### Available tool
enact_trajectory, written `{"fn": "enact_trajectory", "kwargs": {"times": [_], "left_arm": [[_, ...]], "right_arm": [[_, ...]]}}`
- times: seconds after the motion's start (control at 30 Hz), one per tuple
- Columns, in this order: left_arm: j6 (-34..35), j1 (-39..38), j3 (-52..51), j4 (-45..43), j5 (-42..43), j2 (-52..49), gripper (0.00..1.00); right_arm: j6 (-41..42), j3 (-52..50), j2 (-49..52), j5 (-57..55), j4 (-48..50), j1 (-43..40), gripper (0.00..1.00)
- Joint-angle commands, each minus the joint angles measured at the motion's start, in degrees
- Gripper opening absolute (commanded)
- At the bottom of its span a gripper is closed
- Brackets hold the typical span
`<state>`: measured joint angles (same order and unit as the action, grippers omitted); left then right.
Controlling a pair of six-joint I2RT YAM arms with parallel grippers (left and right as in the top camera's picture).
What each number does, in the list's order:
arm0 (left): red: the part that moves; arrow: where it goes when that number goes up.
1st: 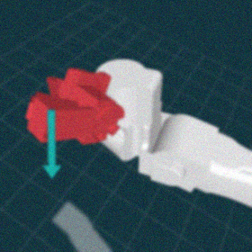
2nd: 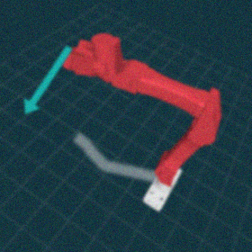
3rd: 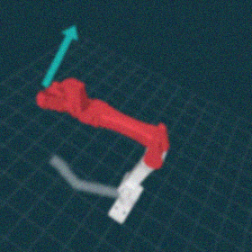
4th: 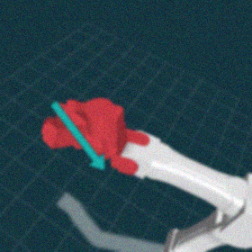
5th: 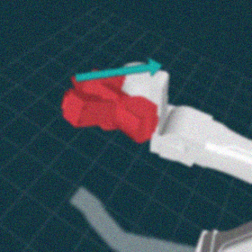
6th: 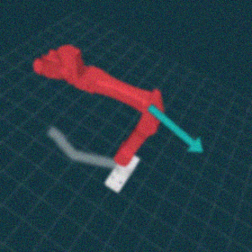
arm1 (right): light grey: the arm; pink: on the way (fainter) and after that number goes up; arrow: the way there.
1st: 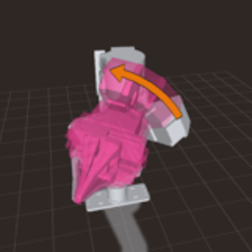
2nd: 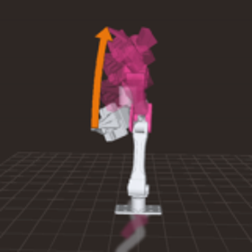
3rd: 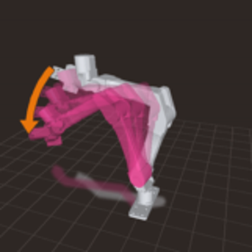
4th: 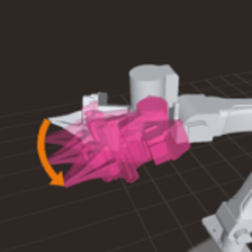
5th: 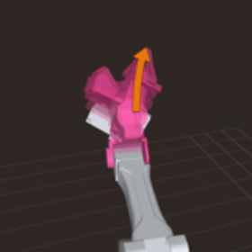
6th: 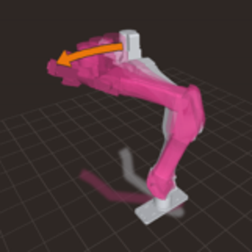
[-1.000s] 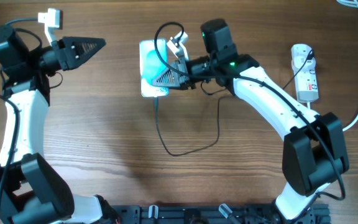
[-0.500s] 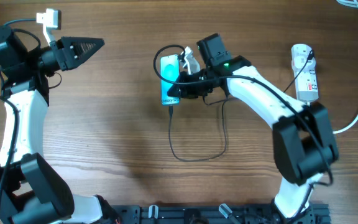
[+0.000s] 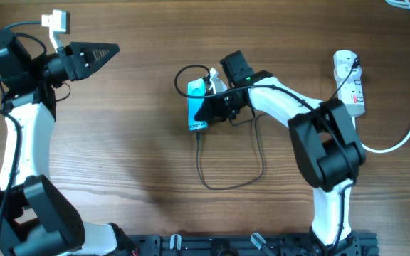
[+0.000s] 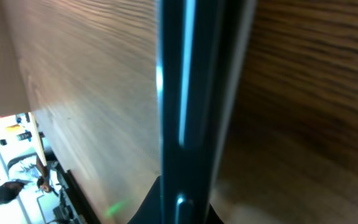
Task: Plug charger to phone and switch on socket
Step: 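Lower the phone flat onto the table with the right gripper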
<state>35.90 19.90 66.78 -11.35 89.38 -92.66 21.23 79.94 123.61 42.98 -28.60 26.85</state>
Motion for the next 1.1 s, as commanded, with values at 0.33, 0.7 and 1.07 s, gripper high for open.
{"fn": "enact_trajectory", "kwargs": {"times": [0.33,0.7,1.07], "left_arm": [[-0.72,0.24,1.01,0.02,0.96,1.49,1.00],[-0.72,0.24,1.01,0.02,0.96,1.49,1.00],[-0.72,0.24,1.01,0.02,0.96,1.49,1.00]], "right_arm": [[-0.02,0.02,2.82,2.16,1.14,0.28,0.24],[-0.07,0.02,2.84,-3.37,0.87,0.28,0.41],[-0.02,0.02,2.84,-9.68,-0.17,0.31,0.50]]}}
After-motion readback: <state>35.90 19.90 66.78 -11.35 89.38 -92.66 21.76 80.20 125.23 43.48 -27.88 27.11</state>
